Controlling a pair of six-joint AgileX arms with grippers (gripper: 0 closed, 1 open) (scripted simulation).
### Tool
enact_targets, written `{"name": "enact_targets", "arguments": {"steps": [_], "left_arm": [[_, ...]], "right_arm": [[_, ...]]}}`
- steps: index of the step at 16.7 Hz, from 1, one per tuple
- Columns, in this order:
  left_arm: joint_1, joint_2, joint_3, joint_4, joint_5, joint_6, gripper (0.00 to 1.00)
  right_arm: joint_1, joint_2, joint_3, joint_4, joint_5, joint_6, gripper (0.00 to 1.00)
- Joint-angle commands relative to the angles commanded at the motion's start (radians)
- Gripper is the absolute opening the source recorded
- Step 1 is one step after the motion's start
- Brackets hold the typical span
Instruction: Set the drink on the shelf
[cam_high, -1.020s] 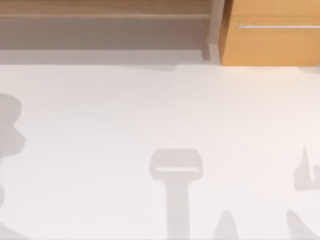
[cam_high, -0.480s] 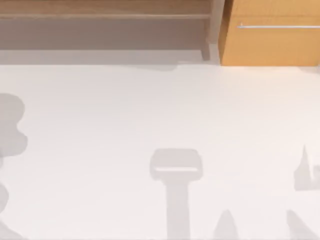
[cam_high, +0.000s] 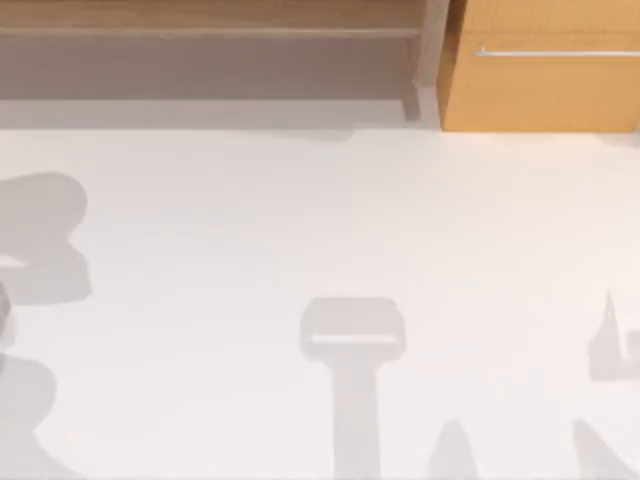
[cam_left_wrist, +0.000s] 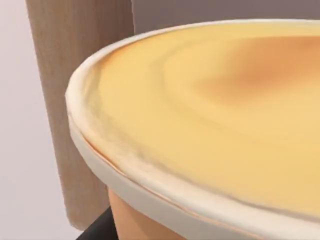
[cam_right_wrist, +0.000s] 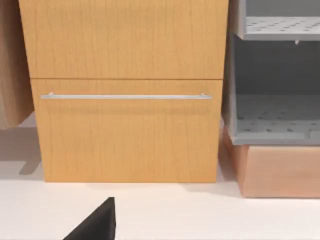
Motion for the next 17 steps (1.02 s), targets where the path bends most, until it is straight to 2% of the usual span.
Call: {"name": "enact_targets", "arguments": {"steps": [6,17], "left_arm": [[-0.167,-0.145,0.176,-0.162,-0.191,-0.027,0.0],[-0.622,-0.202,0.451,-0.725,-0.597,-0.073,0.0]], "right_arm": [[0.0,0.0,0.0,0.0,0.0,0.0,1.0],[0.0,0.0,0.0,0.0,0.0,0.0,1.0]]}}
